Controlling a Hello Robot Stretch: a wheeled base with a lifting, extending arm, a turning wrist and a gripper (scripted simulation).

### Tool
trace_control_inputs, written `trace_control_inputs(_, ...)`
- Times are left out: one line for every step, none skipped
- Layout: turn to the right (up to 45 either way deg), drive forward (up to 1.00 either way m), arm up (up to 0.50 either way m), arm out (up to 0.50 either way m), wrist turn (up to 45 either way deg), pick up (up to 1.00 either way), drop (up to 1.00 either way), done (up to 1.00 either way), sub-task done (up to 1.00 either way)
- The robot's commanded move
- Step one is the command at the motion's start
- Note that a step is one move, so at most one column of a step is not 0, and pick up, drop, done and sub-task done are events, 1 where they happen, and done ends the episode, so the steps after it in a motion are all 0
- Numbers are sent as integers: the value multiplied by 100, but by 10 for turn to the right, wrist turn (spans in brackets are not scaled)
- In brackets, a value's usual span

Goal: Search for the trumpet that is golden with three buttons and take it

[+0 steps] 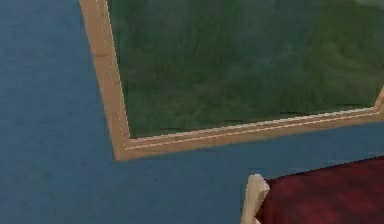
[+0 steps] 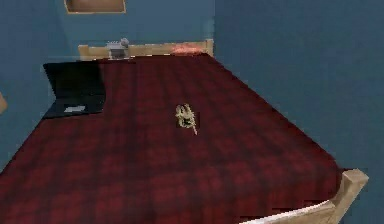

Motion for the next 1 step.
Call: trace_control_inputs(450,0,0,0,0,0,0,0,0)
